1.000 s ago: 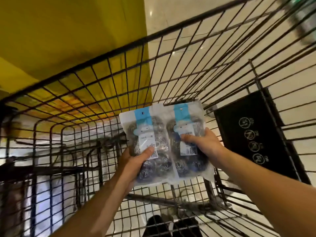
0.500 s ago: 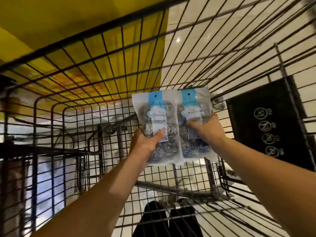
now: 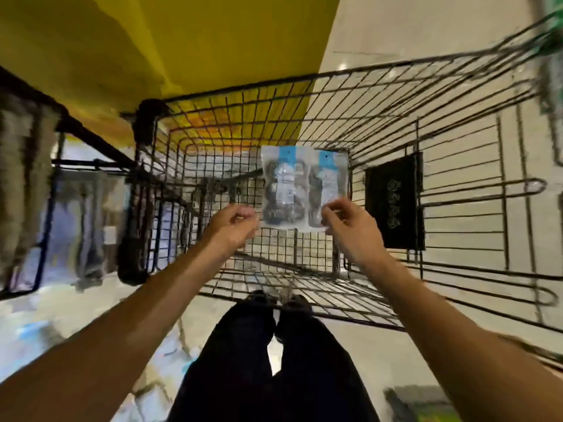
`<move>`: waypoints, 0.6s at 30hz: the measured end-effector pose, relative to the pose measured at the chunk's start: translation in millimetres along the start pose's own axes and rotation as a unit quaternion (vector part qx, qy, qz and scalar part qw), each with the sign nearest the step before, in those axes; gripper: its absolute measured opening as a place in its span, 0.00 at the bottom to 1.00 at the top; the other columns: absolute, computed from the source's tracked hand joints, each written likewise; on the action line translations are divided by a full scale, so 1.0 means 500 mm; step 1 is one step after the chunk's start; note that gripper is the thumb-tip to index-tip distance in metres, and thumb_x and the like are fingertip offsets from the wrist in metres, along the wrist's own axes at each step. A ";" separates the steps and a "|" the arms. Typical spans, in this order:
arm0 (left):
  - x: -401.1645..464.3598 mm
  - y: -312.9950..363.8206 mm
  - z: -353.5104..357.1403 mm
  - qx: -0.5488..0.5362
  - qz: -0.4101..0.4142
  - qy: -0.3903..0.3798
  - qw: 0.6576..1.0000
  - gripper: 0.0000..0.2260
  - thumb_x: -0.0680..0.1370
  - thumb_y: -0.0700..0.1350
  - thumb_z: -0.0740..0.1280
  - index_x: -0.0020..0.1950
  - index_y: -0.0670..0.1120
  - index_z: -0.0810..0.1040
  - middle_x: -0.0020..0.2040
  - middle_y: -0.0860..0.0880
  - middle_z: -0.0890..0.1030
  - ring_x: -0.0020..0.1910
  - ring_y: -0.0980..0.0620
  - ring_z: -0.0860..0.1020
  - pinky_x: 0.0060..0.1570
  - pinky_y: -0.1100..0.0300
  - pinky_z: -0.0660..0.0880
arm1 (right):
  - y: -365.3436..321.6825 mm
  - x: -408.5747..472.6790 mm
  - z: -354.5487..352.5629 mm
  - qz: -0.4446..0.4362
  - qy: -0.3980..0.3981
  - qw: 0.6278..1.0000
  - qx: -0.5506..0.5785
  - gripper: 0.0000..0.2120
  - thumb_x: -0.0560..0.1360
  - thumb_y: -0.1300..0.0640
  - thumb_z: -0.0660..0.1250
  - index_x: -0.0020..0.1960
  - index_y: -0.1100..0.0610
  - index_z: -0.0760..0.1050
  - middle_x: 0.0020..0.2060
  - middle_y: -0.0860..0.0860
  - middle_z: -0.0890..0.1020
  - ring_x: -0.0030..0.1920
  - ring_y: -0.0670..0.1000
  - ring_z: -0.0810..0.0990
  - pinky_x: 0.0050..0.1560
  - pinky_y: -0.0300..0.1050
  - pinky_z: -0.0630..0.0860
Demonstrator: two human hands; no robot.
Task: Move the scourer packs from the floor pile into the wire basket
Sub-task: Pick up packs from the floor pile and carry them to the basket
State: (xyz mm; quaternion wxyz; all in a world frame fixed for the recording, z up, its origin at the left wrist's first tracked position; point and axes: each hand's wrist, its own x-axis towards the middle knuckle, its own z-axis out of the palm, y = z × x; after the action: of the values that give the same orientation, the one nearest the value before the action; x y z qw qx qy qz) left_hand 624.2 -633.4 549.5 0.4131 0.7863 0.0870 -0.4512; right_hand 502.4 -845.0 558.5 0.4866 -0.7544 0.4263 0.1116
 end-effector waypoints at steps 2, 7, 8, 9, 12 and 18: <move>-0.084 0.005 -0.015 -0.016 0.032 -0.007 0.999 0.08 0.82 0.45 0.71 0.60 0.49 0.82 0.57 0.50 0.85 0.50 0.53 0.86 0.42 0.61 0.79 | -0.018 -0.079 -0.018 -0.030 -0.027 0.999 -0.003 0.06 0.82 0.46 0.68 0.54 0.47 0.81 0.48 0.48 0.87 0.50 0.51 0.86 0.57 0.58 0.84; -0.237 -0.074 -0.057 -0.052 0.015 0.065 0.996 0.04 0.79 0.47 0.72 0.53 0.53 0.84 0.52 0.49 0.87 0.49 0.50 0.86 0.47 0.55 0.79 | -0.039 -0.214 -0.032 -0.066 -0.090 0.993 0.033 0.06 0.81 0.49 0.70 0.47 0.48 0.82 0.43 0.51 0.87 0.46 0.54 0.86 0.54 0.57 0.85; -0.261 -0.097 -0.062 -0.069 -0.006 0.083 0.994 0.03 0.79 0.46 0.71 0.52 0.53 0.83 0.52 0.48 0.87 0.50 0.47 0.86 0.47 0.54 0.77 | -0.042 -0.234 -0.036 -0.064 -0.099 0.992 0.052 0.06 0.82 0.50 0.70 0.46 0.49 0.82 0.42 0.53 0.87 0.45 0.55 0.86 0.53 0.56 0.84; -0.285 -0.123 -0.061 -0.096 -0.025 0.100 0.990 0.03 0.81 0.44 0.70 0.51 0.52 0.83 0.50 0.46 0.87 0.48 0.46 0.84 0.46 0.55 0.75 | -0.042 -0.250 -0.041 -0.063 -0.109 0.990 0.069 0.07 0.82 0.51 0.70 0.45 0.50 0.82 0.42 0.54 0.86 0.44 0.55 0.86 0.52 0.55 0.82; -0.367 -0.224 -0.044 -0.173 -0.079 0.191 0.963 0.06 0.83 0.39 0.66 0.51 0.48 0.82 0.47 0.44 0.86 0.42 0.48 0.82 0.43 0.56 0.72 | -0.031 -0.283 -0.051 -0.085 -0.156 0.983 0.044 0.08 0.83 0.53 0.69 0.46 0.53 0.82 0.41 0.54 0.85 0.43 0.53 0.85 0.49 0.53 0.82; -0.532 -0.424 0.062 -0.316 -0.169 0.287 0.888 0.07 0.83 0.38 0.66 0.50 0.46 0.82 0.43 0.44 0.86 0.40 0.48 0.82 0.40 0.57 0.72 | -0.003 -0.293 -0.034 -0.140 -0.275 0.946 -0.097 0.07 0.83 0.55 0.69 0.48 0.53 0.83 0.40 0.51 0.87 0.39 0.49 0.86 0.42 0.41 0.82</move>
State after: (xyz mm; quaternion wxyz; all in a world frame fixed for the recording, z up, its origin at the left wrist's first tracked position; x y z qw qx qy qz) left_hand 342.6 -457.0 628.8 0.5142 0.6825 0.4717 -0.2172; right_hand 409.7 -780.6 653.3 0.5201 -0.7899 0.1531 0.2864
